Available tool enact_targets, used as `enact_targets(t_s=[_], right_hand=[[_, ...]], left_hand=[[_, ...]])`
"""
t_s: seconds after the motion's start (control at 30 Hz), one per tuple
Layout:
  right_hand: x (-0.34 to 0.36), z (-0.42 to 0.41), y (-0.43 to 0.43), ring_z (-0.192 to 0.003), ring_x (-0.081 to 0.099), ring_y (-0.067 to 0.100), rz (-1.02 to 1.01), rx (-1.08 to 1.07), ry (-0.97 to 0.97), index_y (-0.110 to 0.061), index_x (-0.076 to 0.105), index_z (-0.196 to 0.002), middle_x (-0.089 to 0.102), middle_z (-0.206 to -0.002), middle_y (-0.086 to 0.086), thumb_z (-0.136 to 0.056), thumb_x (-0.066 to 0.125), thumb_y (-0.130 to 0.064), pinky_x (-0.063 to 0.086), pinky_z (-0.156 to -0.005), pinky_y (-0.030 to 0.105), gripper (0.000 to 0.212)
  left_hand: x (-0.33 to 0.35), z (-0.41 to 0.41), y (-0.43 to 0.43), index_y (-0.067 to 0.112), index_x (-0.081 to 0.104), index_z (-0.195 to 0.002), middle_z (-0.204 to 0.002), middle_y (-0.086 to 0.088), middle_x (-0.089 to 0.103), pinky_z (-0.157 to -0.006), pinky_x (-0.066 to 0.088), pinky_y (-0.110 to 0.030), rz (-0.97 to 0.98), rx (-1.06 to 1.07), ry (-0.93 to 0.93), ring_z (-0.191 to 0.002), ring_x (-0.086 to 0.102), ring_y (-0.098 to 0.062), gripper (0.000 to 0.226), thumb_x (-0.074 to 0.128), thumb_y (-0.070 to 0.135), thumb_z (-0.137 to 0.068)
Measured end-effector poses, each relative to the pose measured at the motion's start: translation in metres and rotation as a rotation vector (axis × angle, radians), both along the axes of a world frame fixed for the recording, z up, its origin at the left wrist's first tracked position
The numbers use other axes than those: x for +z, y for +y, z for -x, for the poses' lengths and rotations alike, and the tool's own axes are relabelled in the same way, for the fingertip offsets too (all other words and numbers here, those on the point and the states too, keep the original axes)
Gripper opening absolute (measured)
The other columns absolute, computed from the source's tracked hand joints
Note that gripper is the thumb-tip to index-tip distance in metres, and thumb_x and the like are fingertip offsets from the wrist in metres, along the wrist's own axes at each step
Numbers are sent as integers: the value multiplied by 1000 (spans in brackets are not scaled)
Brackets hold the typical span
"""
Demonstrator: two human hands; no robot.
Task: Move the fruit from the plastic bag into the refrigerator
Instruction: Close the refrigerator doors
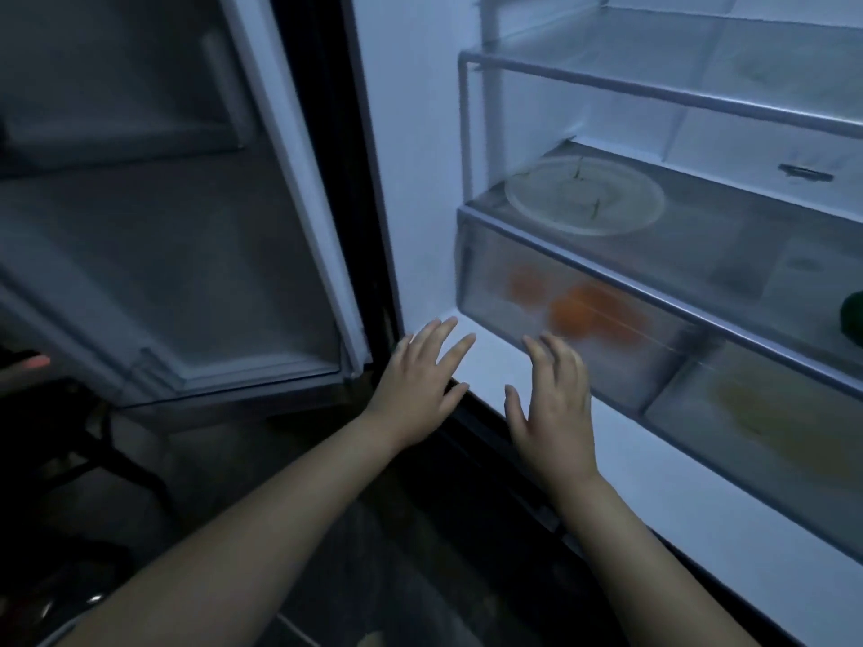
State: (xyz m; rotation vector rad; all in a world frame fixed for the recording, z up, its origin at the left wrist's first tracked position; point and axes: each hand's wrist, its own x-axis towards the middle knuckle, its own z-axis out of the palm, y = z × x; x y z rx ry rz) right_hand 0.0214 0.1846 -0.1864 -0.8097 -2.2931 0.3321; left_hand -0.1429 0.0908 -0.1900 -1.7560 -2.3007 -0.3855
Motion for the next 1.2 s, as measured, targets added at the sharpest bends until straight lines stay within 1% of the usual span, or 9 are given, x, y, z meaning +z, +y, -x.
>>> enact_targets(t_s=[0.23, 0.37, 0.57, 0.7, 0.77, 0.87, 1.03, 1.13, 1.2], right_hand=[[0, 68, -57, -128, 38, 33, 7, 190, -37, -4, 45, -133, 43, -137, 17, -84, 59, -12, 32, -108, 41, 52], [3, 106, -91, -127, 38, 31, 17, 257, -67, -7, 44, -135, 42, -137, 14, -84, 61, -14, 33, -108, 42, 55], [-6, 163, -144, -129, 35, 32, -15, 312, -178, -5, 41, -136, 40, -139, 17, -77, 64, -11, 32, -110, 47, 64], [-16, 198, -177, -129, 35, 31, -40, 323, -220, -6, 42, -135, 42, -138, 17, -76, 71, -12, 29, -110, 41, 67], [-22, 213, -190, -127, 37, 32, -27, 325, -226, -6, 42, -135, 43, -137, 17, -76, 71, -13, 34, -107, 42, 66], [-29, 231, -207, -122, 42, 34, -15, 327, -218, -4, 45, -132, 46, -133, 19, -72, 72, -10, 41, -101, 46, 66], [-38, 251, -232, -124, 42, 37, 21, 343, -286, -4, 45, -133, 45, -135, 20, -76, 64, -18, 42, -100, 49, 62], [-41, 258, -243, -123, 43, 36, 7, 323, -309, -4, 49, -131, 48, -133, 20, -79, 41, -33, 39, -103, 50, 60], [-44, 260, -247, -122, 45, 37, -25, 319, -317, -3, 52, -129, 51, -130, 21, -79, 37, -36, 34, -108, 54, 61]], left_hand=[[6, 51, -81, 22, 30, -146, -154, -7, 24, -115, 12, -43, 18, 146, -12, -143, 19, -24, 59, 50, 38, -93], [2, 88, -126, 21, 33, -145, -152, -9, 30, -113, 12, -41, 46, 184, 0, -141, 25, -26, 60, 54, 37, -91], [-8, 138, -186, 22, 32, -145, -150, -10, 31, -114, 20, -47, 75, 251, -30, -140, 24, -26, 58, 52, 38, -92], [-14, 168, -220, 24, 24, -148, -155, -7, 21, -116, 9, -43, 78, 264, -64, -144, 14, -24, 59, 46, 39, -95], [-17, 180, -234, 24, 23, -148, -154, -6, 22, -115, 8, -41, 68, 271, -60, -144, 15, -23, 59, 46, 39, -95], [-23, 196, -253, 23, 25, -147, -154, -6, 23, -116, 14, -44, 80, 287, -66, -143, 16, -24, 60, 47, 40, -94], [-32, 213, -275, 24, 25, -147, -155, -6, 22, -112, 11, -38, 88, 304, -79, -143, 16, -24, 60, 46, 42, -94], [-36, 218, -285, 25, 21, -148, -156, -5, 17, -112, 8, -38, 92, 310, -108, -144, 13, -24, 61, 44, 43, -95], [-37, 220, -290, 26, 20, -149, -157, -5, 14, -112, 6, -39, 86, 309, -133, -145, 11, -24, 61, 44, 42, -95]])
